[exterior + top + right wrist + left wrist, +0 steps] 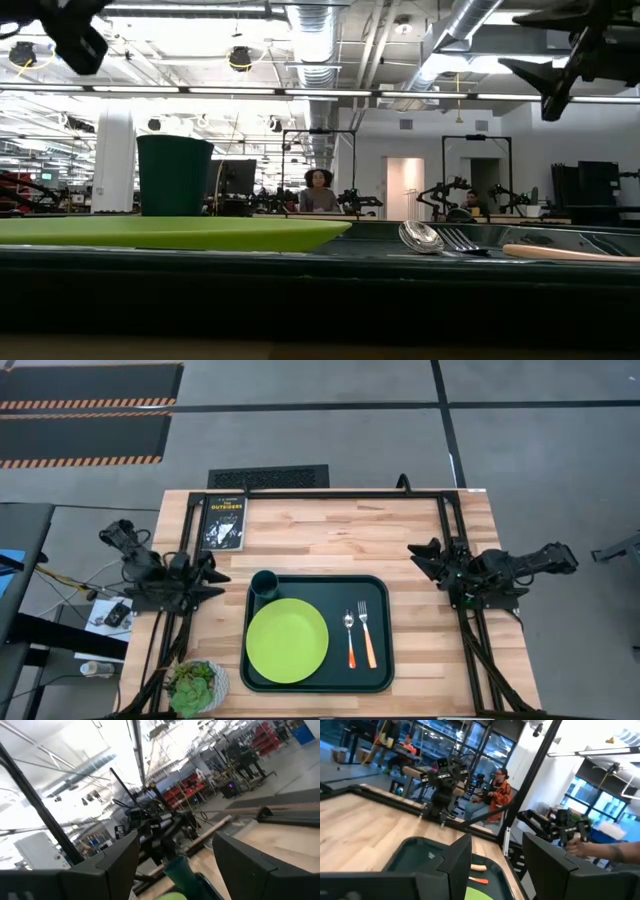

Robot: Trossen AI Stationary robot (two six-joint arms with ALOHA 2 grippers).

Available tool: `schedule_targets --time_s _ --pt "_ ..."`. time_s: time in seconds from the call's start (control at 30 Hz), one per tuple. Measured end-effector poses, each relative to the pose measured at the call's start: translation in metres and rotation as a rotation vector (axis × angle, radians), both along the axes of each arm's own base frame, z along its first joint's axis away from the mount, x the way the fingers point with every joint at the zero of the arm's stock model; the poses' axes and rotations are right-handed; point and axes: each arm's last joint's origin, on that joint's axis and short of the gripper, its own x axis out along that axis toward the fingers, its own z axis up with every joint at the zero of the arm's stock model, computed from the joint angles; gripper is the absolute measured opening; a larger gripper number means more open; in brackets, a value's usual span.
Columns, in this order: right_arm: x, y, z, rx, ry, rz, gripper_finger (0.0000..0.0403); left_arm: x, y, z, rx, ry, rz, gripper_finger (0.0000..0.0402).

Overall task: Pick and place plate/cup/fork/spoon on tray
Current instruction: Return to Home Position

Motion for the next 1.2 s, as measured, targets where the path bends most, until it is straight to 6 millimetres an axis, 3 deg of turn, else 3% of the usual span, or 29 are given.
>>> schedule_targets --time_s 0.33,0.53,0.73,0.93,1.07,1.2 --pt "0.000 0.000 -0.003 0.007 0.022 0.005 0.0276 0.013 -0.015 -0.042 -0.005 -0.090 -0.101 0.0165" --pt "0.002 0.000 -0.008 -0.005 0.075 -0.005 0.0276 0.015 -0.015 -0.056 -0.016 0.037 -0.054 0.0165" --pt "0.003 0.000 -0.012 -0.009 0.117 -0.020 0.0276 0.015 -0.014 -0.057 -0.064 0.052 -0.031 0.0165" --pt "0.004 0.000 -0.016 -0.019 0.167 -0.012 0.0276 0.015 -0.015 -0.057 0.009 0.043 -0.041 0.0165" --pt "0.004 0.005 -0.012 -0.133 0.135 0.133 0.0276 0.014 -0.019 -0.050 0.134 -0.066 -0.204 0.0165" --pt "0.005 0.007 -0.012 -0.133 0.117 0.205 0.0276 0.011 -0.021 -0.040 0.246 -0.246 -0.372 0.0165"
